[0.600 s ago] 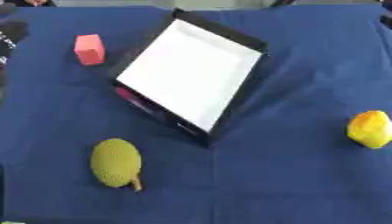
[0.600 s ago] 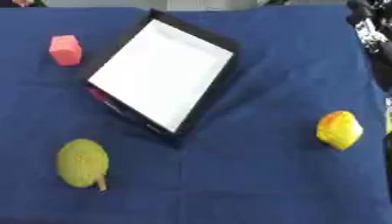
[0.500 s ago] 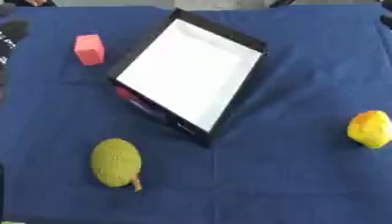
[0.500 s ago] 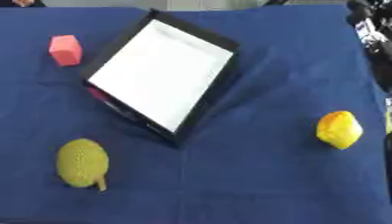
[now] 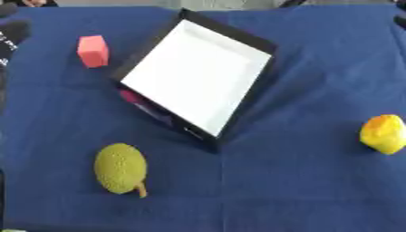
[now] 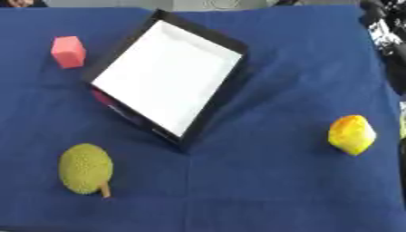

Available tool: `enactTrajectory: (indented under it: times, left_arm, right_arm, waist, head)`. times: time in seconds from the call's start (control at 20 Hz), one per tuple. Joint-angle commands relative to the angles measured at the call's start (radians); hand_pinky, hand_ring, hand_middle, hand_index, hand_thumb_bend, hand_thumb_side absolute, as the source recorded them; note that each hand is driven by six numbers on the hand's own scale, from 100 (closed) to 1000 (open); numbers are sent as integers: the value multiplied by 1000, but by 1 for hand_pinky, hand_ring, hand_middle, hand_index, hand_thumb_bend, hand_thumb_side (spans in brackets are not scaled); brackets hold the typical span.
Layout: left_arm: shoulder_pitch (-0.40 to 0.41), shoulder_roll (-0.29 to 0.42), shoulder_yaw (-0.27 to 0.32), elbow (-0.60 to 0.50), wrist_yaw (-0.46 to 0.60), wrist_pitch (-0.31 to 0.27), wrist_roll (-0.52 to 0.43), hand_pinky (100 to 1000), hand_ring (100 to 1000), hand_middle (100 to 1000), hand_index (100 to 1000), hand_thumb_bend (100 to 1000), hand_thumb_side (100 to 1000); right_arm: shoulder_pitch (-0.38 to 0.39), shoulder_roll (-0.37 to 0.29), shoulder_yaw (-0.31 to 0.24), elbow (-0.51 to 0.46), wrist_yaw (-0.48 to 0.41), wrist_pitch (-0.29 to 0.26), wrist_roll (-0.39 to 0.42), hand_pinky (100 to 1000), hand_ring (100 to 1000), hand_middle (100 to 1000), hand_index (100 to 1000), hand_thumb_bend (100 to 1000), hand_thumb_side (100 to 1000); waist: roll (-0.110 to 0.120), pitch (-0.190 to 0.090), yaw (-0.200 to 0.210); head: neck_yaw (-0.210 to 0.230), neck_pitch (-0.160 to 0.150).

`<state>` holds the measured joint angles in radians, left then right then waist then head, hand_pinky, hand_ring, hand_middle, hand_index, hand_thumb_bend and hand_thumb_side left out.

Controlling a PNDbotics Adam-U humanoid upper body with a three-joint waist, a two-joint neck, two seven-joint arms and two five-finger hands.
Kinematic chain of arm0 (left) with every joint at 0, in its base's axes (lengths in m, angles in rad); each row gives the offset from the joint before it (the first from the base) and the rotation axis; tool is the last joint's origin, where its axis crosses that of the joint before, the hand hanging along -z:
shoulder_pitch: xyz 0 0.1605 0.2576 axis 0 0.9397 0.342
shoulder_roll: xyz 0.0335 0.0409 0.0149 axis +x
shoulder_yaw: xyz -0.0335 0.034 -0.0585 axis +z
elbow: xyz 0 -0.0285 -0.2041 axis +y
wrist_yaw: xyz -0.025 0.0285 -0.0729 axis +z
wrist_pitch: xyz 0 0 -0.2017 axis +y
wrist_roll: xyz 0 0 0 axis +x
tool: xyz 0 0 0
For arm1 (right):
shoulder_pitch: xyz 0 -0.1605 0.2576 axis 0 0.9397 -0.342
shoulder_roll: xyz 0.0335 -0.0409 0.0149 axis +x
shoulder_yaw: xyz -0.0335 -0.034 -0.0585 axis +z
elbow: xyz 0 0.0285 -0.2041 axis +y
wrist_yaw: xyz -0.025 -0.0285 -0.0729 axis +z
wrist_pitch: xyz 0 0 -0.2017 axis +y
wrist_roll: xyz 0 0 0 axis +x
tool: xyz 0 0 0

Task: Pick up objects on the table and place them in the box.

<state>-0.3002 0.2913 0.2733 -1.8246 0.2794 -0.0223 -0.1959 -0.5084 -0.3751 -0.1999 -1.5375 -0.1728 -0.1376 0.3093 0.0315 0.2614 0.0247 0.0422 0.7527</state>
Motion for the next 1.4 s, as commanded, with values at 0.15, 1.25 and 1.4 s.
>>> enactTrajectory:
  times: [0.15, 1.25, 1.4]
  left_arm:
    - [-27, 53, 5, -4, -24, -15, 2, 895, 783, 804, 748, 100, 626]
    - [-328, 602, -245, 468, -364, -223, -311, 1000, 941, 948, 918, 181, 139]
    - [-371, 663, -281, 546, -412, -222, -359, 1000, 955, 955, 927, 391, 100]
  right_arm:
    - [-13, -34, -17, -10, 0, 3, -7, 1000, 1000, 1000, 969, 100, 470]
    - [11, -79, -8, 4, 21, -4, 2, 1000, 1000, 1000, 969, 100, 470]
    - [10, -76, -4, 6, 23, -5, 8, 1000, 1000, 1000, 968, 100, 470]
  waist:
    - [-7, 1, -8]
    - [40, -15, -5]
    - [39, -15, -12]
  head:
    - [-17, -9]
    - [-43, 7]
    - [-33, 7]
